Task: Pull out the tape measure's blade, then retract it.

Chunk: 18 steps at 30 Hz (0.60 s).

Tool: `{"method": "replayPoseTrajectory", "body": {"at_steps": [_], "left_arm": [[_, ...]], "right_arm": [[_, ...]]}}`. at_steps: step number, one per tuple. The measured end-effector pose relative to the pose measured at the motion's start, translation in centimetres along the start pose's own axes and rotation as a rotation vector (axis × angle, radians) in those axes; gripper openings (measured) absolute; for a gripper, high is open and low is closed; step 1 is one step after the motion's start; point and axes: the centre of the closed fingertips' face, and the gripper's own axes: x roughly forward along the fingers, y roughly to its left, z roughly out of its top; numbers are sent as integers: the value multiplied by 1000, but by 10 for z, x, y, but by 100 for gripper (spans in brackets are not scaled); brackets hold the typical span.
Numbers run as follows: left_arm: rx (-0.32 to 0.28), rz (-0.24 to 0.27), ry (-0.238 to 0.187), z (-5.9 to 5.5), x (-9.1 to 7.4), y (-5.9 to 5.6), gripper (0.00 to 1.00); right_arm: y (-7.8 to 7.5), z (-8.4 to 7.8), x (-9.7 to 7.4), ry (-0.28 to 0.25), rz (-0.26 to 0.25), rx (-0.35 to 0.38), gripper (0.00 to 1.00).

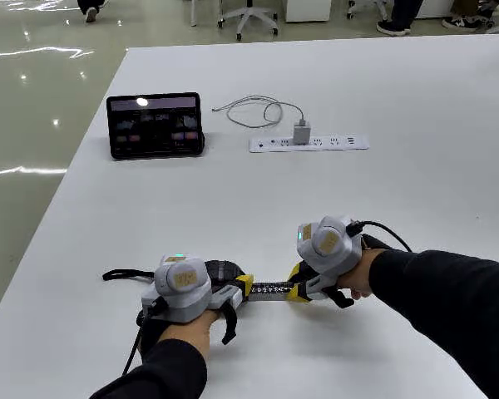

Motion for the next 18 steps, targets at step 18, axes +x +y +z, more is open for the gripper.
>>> {"method": "replayPoseTrajectory", "body": {"at_steps": [18], "left_arm": [[-3,-8,0,0,0,0,59]], "right_arm": [[4,24,17,-56,1,2,11]]}}
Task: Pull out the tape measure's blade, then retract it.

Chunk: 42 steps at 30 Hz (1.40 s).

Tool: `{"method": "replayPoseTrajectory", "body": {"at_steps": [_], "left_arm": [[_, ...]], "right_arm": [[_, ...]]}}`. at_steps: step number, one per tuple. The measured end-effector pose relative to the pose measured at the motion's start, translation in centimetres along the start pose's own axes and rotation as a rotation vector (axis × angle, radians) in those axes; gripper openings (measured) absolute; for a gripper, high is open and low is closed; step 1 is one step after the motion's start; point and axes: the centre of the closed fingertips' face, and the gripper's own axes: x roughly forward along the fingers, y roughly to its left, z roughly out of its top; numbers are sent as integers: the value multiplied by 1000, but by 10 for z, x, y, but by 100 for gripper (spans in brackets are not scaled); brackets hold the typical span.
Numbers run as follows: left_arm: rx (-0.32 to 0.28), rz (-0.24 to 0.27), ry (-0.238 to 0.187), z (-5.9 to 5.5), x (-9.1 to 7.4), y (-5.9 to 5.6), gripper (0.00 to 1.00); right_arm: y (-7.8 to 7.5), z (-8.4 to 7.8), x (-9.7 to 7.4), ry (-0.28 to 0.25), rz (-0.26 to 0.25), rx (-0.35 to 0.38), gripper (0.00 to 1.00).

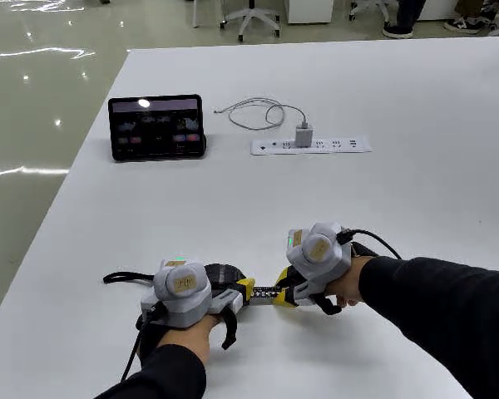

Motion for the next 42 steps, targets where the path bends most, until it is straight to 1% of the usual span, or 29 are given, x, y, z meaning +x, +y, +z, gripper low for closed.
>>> {"method": "replayPoseTrajectory", "body": {"at_steps": [4,9,18,25,26,30,34,42], "left_arm": [[0,-2,2,0,0,0,59],[-3,-2,1,0,0,0,59],[-5,-6,0,0,0,0,59],[-5,-9,0,1,0,1,59],[-3,-9,0,0,0,1,59],[-3,-12,0,0,0,0,59],[0,-13,3,0,0,0,59],[0,-13,2,0,1,0,59]], "right_arm": [[2,7,5,-5,2,-11,11],[0,12,8,-11,7,-21,11],[5,21,15,-23,25,-14,11],[5,26,22,-21,26,-24,11],[5,26,22,-17,27,-29,11],[5,25,22,-12,33,2,11],[5,25,22,-6,35,1,12],[4,25,23,-2,27,-23,12]]}}
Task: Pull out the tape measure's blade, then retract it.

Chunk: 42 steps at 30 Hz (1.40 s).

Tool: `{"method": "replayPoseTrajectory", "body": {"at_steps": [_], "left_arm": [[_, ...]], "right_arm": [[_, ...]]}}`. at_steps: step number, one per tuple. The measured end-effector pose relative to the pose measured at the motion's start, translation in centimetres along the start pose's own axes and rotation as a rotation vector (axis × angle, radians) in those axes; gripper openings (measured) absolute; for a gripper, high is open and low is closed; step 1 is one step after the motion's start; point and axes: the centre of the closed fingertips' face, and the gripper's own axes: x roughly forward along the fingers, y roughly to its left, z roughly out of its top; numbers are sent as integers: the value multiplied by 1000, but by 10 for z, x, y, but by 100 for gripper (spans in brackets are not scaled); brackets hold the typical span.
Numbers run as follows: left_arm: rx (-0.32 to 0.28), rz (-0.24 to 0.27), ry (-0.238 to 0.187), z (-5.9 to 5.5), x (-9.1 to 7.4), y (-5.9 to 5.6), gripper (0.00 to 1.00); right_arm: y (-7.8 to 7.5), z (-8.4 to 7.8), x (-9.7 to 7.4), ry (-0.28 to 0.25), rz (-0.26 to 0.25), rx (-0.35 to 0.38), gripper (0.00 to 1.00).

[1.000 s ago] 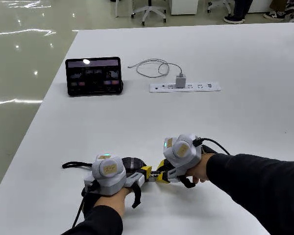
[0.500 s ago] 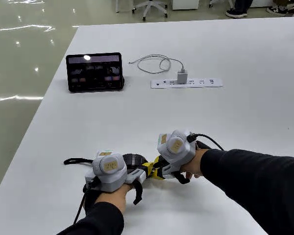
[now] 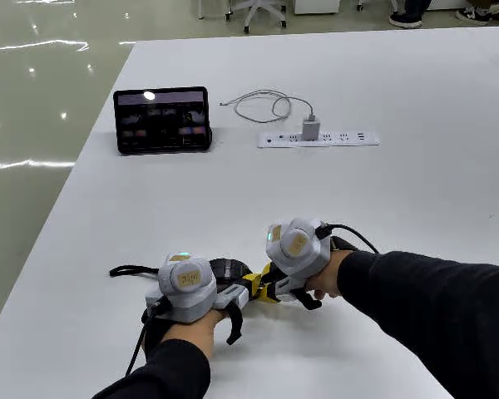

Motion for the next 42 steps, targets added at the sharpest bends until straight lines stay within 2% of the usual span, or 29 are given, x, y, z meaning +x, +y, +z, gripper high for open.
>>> {"method": "replayPoseTrajectory", "body": {"at_steps": [10,21,25,27,28,30,32,35,39,42], "left_arm": [[-1,-1,-2,0,0,0,60],[6,-1,-8,1,1,0,61],[10,-1,-13,1,0,0,61],[12,2,-21,1,0,0,61],[12,3,-21,1,0,0,62],[11,3,-21,1,0,0,62],[12,5,-18,1,0,0,62],[8,3,-14,1,0,0,62],[20,7,-7,2,-1,0,63],[41,18,-19,6,-2,3,70]], "right_arm": [[1,1,0,-8,-13,-33,12],[2,1,0,-10,-4,-26,13],[1,0,-5,-19,-4,-13,22],[3,-4,-7,-8,8,-10,33],[4,-5,-8,-8,10,-10,36],[10,-7,-12,-13,42,16,42],[11,-8,-15,-25,43,24,48],[14,-8,-17,-32,54,86,56],[13,-9,-21,-31,39,92,61],[12,-7,-25,-43,33,120,69]]}}
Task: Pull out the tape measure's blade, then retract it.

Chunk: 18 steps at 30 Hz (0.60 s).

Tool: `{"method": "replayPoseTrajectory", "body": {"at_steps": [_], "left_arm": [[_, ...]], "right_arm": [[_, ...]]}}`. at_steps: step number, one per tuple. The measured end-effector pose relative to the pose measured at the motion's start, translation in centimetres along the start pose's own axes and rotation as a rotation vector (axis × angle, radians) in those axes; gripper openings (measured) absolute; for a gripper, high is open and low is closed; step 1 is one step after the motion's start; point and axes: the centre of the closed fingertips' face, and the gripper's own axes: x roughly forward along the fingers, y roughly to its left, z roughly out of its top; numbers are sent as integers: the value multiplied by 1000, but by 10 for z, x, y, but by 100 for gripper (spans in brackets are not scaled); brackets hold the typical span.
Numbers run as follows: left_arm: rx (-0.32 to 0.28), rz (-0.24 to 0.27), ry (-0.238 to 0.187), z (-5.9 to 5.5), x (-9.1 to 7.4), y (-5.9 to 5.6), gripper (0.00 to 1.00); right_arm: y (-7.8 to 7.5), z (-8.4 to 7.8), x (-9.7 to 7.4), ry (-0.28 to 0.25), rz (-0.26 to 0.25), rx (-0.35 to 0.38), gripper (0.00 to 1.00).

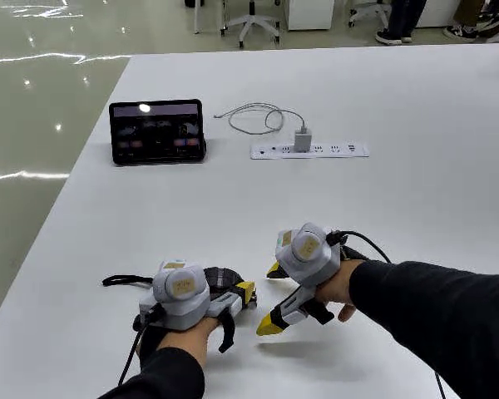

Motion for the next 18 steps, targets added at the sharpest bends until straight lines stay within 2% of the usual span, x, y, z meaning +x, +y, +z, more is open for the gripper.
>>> {"method": "replayPoseTrajectory", "body": {"at_steps": [1,4,7,9,10,11,13,14,16,18], "left_arm": [[-7,0,7,0,0,2,74],[-52,-30,11,2,-3,3,73],[-46,-42,-4,10,-7,8,82],[-25,-74,-11,15,-9,7,87],[-28,-105,3,14,-10,5,87],[-32,-113,19,14,-12,8,88],[14,-118,30,15,-14,12,94],[68,-130,23,17,-15,14,98],[139,-165,40,14,-19,13,100],[196,-179,61,11,-22,14,100]], "right_arm": [[0,2,-1,-9,0,9,72],[1,5,-4,-23,-8,20,77],[-1,9,-9,-36,-32,38,86],[-2,12,-13,-57,-51,55,90],[-2,12,-16,-62,-58,61,92],[-3,13,-18,-78,-68,78,94],[-1,11,-21,-81,-72,74,98],[-3,10,-24,-87,-88,73,100],[-2,8,-30,-99,-94,83,100],[-4,9,-36,-136,-120,111,100]]}}
